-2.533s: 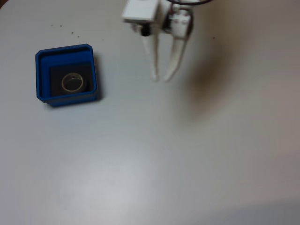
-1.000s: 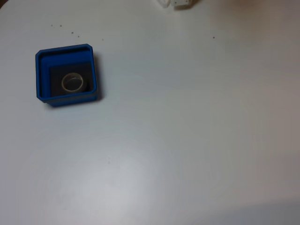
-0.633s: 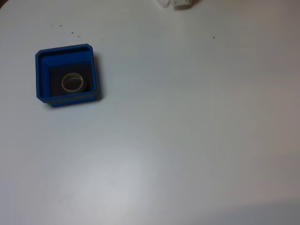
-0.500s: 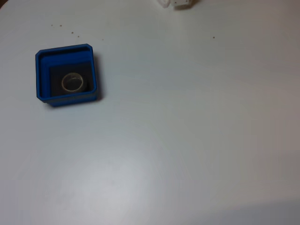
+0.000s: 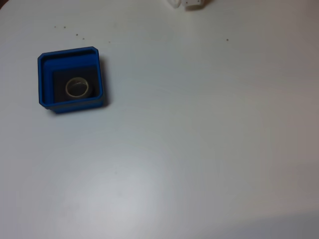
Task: Pick the black tape roll and drop it in the blue box
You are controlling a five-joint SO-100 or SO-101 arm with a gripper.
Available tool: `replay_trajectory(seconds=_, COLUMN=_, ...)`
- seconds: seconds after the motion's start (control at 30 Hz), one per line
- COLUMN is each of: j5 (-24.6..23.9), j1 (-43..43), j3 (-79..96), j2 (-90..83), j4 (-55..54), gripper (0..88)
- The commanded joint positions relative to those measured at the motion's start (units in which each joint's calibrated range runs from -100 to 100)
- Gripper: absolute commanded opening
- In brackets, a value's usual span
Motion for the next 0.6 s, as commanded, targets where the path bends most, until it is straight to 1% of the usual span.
replay_trajectory(seconds=0.0, j5=-0.24, j1=0.20, j3=6.81, j2=-3.14, j4=-0.34, gripper=0.7)
replay_trajectory(seconds=0.4, j5=0.19, j1=0.20, j3=38.44, j2=-3.14, j4=-0.34, gripper=0.7)
replay_trajectory(seconds=0.57, j5=0.19, j1=0.20, j3=47.60, j2=-3.14, j4=-0.34, gripper=0.7)
